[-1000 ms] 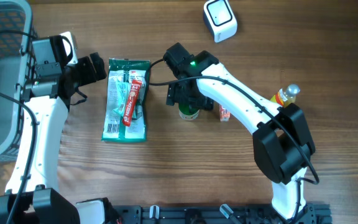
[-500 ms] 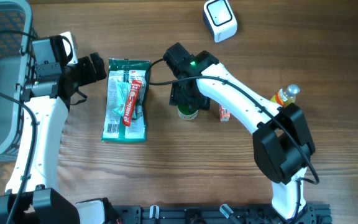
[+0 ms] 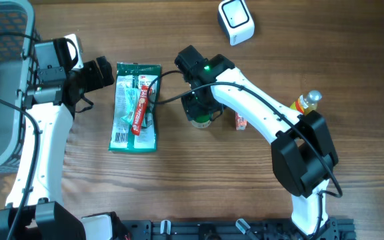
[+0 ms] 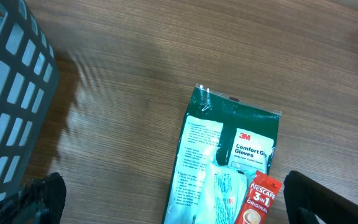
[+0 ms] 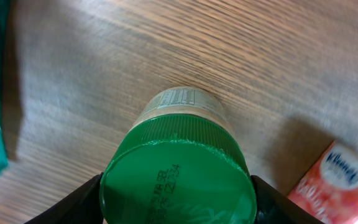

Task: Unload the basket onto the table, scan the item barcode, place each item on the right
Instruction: 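Close the right gripper around the green-lid jar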

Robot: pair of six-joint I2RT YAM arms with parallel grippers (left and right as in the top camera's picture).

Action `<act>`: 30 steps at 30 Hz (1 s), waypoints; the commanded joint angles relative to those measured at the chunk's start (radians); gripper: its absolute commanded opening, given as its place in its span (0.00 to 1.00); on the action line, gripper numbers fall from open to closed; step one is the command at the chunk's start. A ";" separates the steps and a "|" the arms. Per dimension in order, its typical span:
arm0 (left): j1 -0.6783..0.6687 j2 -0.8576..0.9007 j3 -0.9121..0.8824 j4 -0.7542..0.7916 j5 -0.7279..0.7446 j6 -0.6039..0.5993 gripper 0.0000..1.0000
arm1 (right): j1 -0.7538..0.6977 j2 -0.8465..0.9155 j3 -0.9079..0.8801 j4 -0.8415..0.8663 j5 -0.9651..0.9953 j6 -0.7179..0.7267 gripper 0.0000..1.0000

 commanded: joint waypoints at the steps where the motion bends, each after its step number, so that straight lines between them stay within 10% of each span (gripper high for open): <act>1: 0.004 -0.014 0.014 0.003 0.008 0.016 1.00 | 0.006 0.023 -0.002 -0.002 0.014 -0.187 0.70; 3: 0.004 -0.014 0.014 0.003 0.008 0.016 1.00 | 0.006 0.023 -0.002 -0.002 0.014 -0.155 1.00; 10: 0.004 -0.014 0.014 0.003 0.008 0.016 1.00 | 0.006 0.023 -0.002 -0.059 0.014 0.322 0.81; 25: 0.004 -0.014 0.014 0.003 0.008 0.016 1.00 | 0.005 0.023 -0.002 -0.025 0.038 -0.026 0.63; 30: 0.004 -0.014 0.014 0.003 0.008 0.016 1.00 | 0.005 0.023 -0.002 -0.008 0.055 0.038 1.00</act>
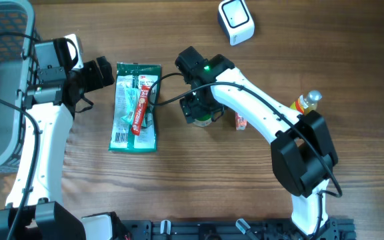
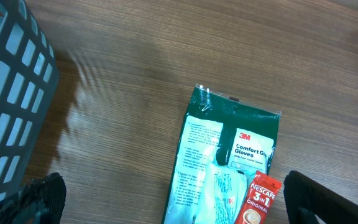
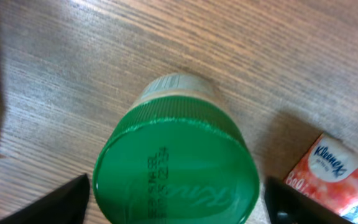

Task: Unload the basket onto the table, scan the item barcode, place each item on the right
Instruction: 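Close the right gripper around the green-lid jar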

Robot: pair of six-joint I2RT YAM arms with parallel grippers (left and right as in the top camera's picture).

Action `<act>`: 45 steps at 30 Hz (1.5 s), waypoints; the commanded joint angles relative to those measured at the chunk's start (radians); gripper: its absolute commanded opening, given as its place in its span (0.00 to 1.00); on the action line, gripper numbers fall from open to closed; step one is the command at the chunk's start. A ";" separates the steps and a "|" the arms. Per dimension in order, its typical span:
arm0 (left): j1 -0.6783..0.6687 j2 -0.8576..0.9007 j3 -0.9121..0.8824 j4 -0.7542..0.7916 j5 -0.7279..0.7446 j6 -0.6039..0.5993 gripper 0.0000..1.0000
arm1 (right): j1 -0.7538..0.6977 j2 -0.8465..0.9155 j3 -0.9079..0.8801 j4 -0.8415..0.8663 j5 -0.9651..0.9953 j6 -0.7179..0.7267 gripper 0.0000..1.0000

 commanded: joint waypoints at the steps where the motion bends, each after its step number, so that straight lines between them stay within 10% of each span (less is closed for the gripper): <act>1: 0.004 -0.014 0.014 0.003 0.008 0.016 1.00 | 0.005 0.022 -0.002 0.018 0.028 0.082 1.00; 35: 0.004 -0.014 0.014 0.003 0.008 0.016 1.00 | 0.004 0.022 -0.204 0.288 0.032 0.167 0.84; 45: 0.004 -0.014 0.014 0.003 0.008 0.016 1.00 | 0.003 0.021 -0.194 0.283 0.032 0.164 1.00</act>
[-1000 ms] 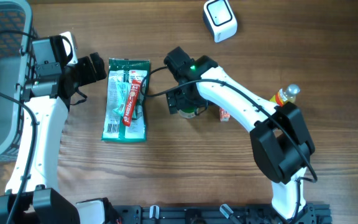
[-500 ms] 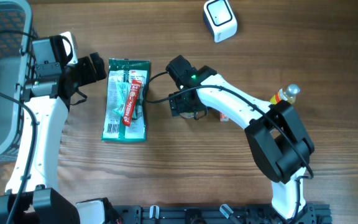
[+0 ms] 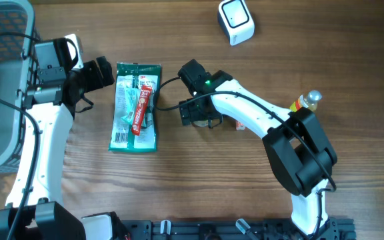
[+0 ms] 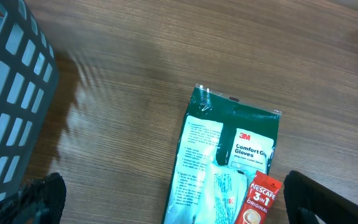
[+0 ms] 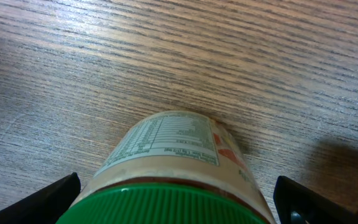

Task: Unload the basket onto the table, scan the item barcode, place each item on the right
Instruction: 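Close the right gripper around the green-lid jar, then lift the jar and carry it up toward the white scanner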

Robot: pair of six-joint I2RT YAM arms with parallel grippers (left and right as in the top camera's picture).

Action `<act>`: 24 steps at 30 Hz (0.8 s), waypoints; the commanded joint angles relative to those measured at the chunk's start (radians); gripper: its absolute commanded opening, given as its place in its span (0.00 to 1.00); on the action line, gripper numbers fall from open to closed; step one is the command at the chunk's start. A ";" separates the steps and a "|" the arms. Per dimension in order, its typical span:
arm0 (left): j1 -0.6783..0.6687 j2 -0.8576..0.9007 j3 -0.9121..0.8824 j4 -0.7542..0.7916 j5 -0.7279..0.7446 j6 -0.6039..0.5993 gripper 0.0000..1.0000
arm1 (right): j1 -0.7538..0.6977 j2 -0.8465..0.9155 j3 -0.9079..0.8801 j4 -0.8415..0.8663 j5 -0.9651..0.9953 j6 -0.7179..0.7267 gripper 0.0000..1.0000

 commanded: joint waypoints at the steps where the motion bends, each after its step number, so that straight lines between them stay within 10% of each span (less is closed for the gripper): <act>1: 0.004 -0.014 0.014 0.003 0.008 0.016 1.00 | 0.003 0.014 0.009 -0.002 0.021 -0.004 1.00; 5: 0.004 -0.014 0.014 0.003 0.008 0.016 1.00 | 0.003 0.014 0.016 -0.002 0.020 -0.002 0.79; 24: 0.004 -0.014 0.014 0.003 0.008 0.016 1.00 | -0.027 -0.050 0.040 -0.055 -0.106 0.001 0.57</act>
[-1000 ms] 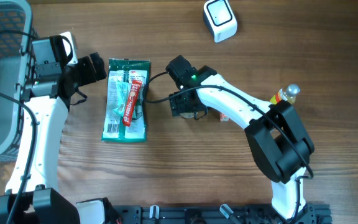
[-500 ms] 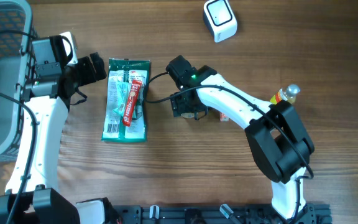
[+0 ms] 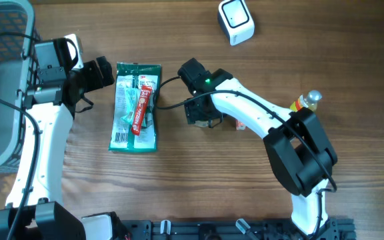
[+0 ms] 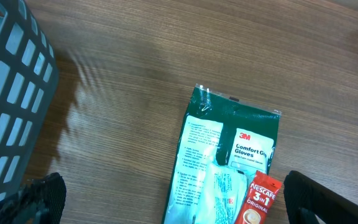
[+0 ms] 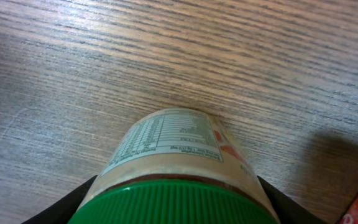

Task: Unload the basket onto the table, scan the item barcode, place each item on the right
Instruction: 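Lift the jar and carry it up toward the white scanner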

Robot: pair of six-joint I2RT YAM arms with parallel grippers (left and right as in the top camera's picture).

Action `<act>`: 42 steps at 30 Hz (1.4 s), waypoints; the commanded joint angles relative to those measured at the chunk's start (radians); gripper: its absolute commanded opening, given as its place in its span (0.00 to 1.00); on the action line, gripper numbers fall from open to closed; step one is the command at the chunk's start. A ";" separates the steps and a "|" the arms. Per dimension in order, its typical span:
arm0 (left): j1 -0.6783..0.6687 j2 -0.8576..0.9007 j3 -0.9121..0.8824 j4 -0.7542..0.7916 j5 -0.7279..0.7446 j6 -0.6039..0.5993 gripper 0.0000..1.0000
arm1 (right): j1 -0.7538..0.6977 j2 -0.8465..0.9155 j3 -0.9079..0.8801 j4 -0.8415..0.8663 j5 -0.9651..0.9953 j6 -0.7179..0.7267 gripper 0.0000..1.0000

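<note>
A jar with a green lid and a pale printed label stands on the wooden table, mostly hidden under the wrist in the overhead view. My right gripper is shut on it just below the lid, a finger pressed against each side. The same right gripper sits mid-table. The white scanner stands at the far edge. My left gripper is open and holds nothing, hovering over the near end of a green glove pack. No barcode shows.
A red Nescafe sachet lies on the glove pack. A Kleenex pack lies just right of the jar, and a small bottle stands further right. A grey basket fills the left edge.
My right gripper's fingers, which stood wide apart on either side of the jar, have come in against its sides. The left arm and the other items have not moved.
At first my right gripper hung over the jar's green lid, looking down on it. It then stood wider open above the lid. Later it was lower, with its fingers apart beside the jar's body. Now it grips the jar. The left arm stayed still.
</note>
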 commanded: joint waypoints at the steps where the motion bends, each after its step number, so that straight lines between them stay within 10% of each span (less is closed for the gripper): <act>1: 0.004 -0.014 0.014 0.003 0.008 0.015 1.00 | -0.039 -0.072 0.020 -0.030 -0.119 0.002 0.54; 10: 0.004 -0.014 0.014 0.003 0.008 0.015 1.00 | -0.183 -0.204 0.020 -0.248 -0.583 0.004 0.37; 42: 0.004 -0.014 0.014 0.003 0.008 0.015 1.00 | -0.183 -0.204 0.020 -0.496 -1.049 0.206 0.41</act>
